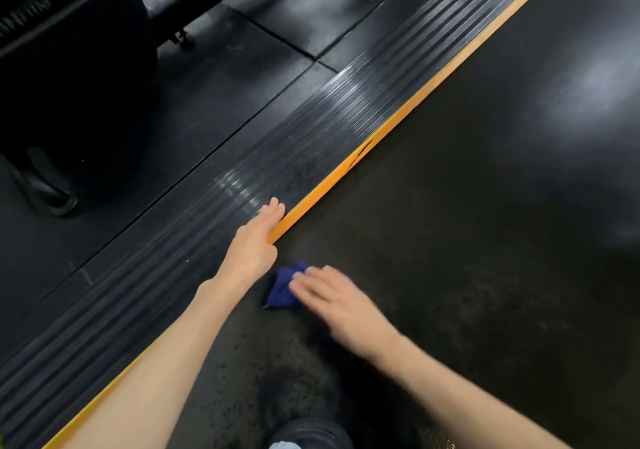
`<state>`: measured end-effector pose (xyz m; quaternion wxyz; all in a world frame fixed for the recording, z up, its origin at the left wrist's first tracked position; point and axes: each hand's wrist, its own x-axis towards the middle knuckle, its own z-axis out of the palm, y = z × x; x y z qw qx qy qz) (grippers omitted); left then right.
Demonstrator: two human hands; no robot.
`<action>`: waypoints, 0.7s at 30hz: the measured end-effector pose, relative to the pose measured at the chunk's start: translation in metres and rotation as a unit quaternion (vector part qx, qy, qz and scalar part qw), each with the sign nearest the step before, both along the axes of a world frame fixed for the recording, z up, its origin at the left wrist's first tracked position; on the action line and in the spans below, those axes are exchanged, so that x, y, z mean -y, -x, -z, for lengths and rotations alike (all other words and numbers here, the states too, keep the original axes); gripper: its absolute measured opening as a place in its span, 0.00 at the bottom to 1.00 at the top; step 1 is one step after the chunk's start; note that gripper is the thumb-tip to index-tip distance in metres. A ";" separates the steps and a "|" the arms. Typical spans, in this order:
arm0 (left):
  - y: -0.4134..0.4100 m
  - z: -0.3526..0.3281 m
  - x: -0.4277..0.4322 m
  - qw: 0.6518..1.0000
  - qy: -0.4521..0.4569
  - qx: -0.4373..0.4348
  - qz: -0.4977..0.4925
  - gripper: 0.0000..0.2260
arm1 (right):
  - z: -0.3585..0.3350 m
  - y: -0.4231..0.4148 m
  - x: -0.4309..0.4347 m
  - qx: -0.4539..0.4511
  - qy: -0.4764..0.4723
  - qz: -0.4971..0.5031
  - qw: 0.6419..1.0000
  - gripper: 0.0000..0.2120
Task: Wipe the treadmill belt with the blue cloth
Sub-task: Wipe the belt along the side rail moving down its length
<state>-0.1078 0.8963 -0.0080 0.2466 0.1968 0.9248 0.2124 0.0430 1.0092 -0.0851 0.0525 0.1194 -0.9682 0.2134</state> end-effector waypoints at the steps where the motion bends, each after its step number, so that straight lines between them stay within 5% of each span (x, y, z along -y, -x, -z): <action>1: 0.000 0.000 0.000 1.000 -0.003 0.004 -0.008 0.37 | 0.002 0.001 -0.031 -0.004 -0.001 0.057 0.998 0.26; 5: -0.001 -0.001 -0.002 1.000 0.009 0.009 -0.010 0.37 | 0.003 -0.006 -0.137 0.001 -0.024 0.310 0.951 0.28; 8: -0.005 -0.001 -0.003 1.000 0.020 0.001 0.005 0.37 | -0.006 0.011 -0.115 -0.001 0.032 0.426 0.904 0.29; 12: -0.005 0.000 -0.003 1.000 0.005 -0.006 -0.010 0.36 | 0.000 -0.003 0.007 0.011 0.048 0.140 0.989 0.29; 15: -0.009 0.001 -0.004 1.000 -0.004 -0.014 -0.027 0.36 | 0.004 -0.022 0.014 0.016 0.014 -0.052 0.998 0.28; 17: -0.009 0.001 -0.003 0.999 -0.008 -0.011 -0.029 0.36 | 0.004 -0.018 -0.028 0.009 0.015 -0.050 0.999 0.25; 21: -0.009 -0.001 -0.001 1.000 0.004 0.008 -0.021 0.38 | -0.001 -0.007 -0.125 -0.035 0.004 0.172 0.984 0.22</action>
